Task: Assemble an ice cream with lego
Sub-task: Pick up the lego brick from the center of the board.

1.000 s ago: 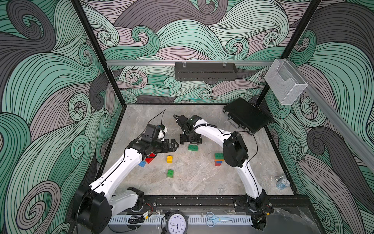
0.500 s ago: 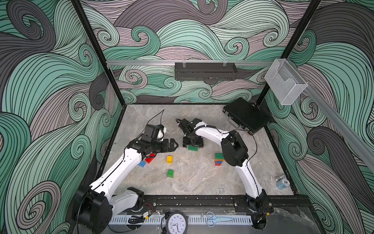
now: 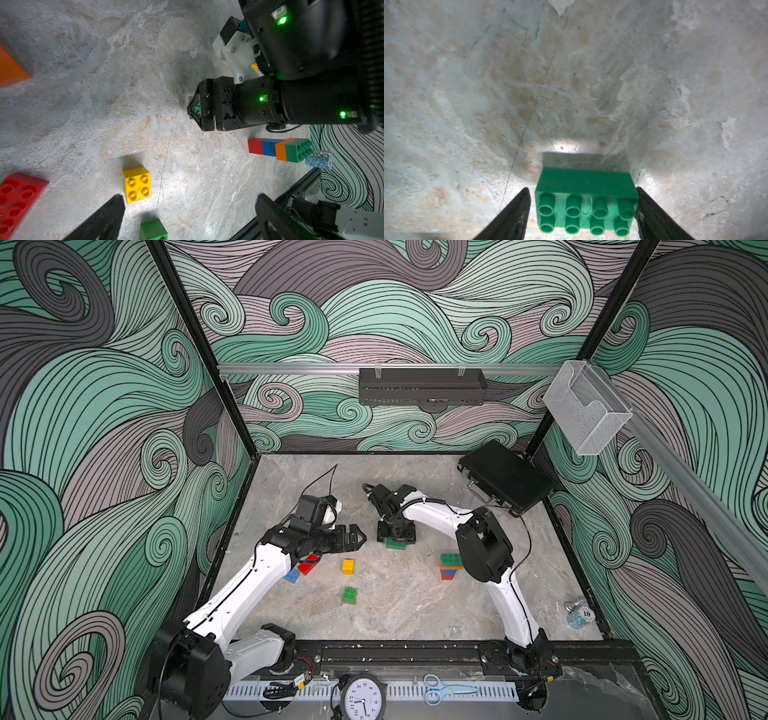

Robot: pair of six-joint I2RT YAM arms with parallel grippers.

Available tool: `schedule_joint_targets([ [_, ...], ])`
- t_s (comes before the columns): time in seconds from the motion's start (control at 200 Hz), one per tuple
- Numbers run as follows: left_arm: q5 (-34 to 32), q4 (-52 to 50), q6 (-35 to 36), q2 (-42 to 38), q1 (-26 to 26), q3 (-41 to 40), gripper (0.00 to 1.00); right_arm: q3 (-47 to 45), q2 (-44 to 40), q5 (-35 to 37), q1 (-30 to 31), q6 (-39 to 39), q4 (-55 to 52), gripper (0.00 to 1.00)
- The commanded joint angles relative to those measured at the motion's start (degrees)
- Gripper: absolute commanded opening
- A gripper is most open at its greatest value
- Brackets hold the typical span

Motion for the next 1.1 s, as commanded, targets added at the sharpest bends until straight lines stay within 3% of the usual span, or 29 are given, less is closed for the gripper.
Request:
schedule_joint_targets([
  [0.0,0.5,-0.8,0.0,-0.6,0.5,-0.1,0.99,-1.2,-2.4,0.4,-0.3,1.5,0.0,0.74],
  [0.415,0.5,-1.0,0.1,-0.7,0.6,-0.2,0.99,-3.2,-5.9,0.3,-0.4,0.5,0.0,0.61],
  [0.721,2.0,0.0,-0.1,0.6,0.5,-0.3,0.98,-7.9,-17.9,-0.5,-0.5,-3.8,-4.9,0.60],
  [1.096,6.2,4.9,-1.5,5.3,0.1,0.8,0.98,-12.0,-34.3,-0.8,-3.4,-11.2,-18.9,0.60],
])
